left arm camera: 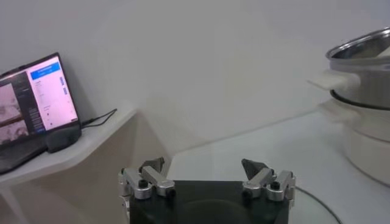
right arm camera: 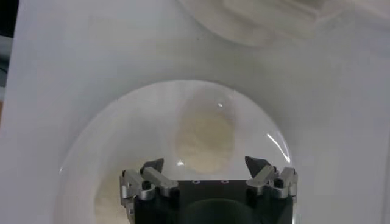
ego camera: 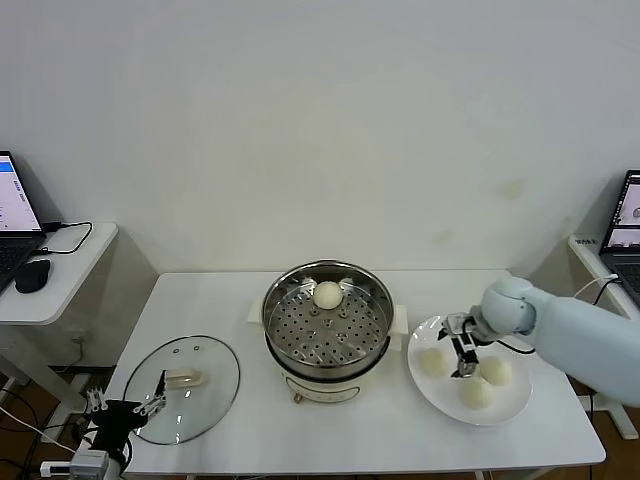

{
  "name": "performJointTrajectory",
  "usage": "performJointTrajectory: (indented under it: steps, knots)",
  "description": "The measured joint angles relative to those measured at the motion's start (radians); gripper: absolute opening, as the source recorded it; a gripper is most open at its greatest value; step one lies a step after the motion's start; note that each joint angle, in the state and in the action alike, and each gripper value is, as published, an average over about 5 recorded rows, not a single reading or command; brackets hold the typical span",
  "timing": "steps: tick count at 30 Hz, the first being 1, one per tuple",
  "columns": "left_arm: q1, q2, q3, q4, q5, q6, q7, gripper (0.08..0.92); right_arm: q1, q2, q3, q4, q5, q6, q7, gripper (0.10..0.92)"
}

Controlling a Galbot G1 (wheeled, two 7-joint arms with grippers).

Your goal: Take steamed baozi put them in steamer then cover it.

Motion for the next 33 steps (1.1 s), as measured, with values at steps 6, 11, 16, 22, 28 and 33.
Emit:
performJointTrajectory:
  steps: [6, 11, 16, 22, 28, 33]
  knots:
    - [0.0, -0.004, 0.0, 0.004, 0.0, -0.001, 0.0, 0.823, -0.03, 0.024, 0.022, -0.028, -0.016, 0.0, 0.005, 0.736]
    - [0.0, -0.005, 0.0, 0.004, 0.0, -0.001, 0.0, 0.823, -0.04, 0.03, 0.038, -0.036, -0.018, -0.001, 0.01, 0.668]
    - [0.001, -0.005, -0.002, 0.0, 0.0, -0.002, 0.0, 0.823, -0.041, 0.027, 0.047, -0.034, -0.015, -0.003, 0.008, 0.603]
    - [-0.003, -0.004, -0.003, -0.007, -0.001, 0.0, 0.0, 0.823, -0.015, 0.0, 0.045, -0.011, 0.003, -0.015, -0.003, 0.586]
    - [-0.01, 0.005, -0.002, -0.013, -0.004, 0.005, 0.001, 0.823, 0.063, -0.054, 0.023, 0.042, 0.057, -0.04, -0.015, 0.592]
    - [-0.015, 0.017, -0.003, -0.018, -0.014, 0.012, 0.002, 0.823, 0.201, -0.092, -0.042, 0.105, 0.144, -0.08, -0.02, 0.594]
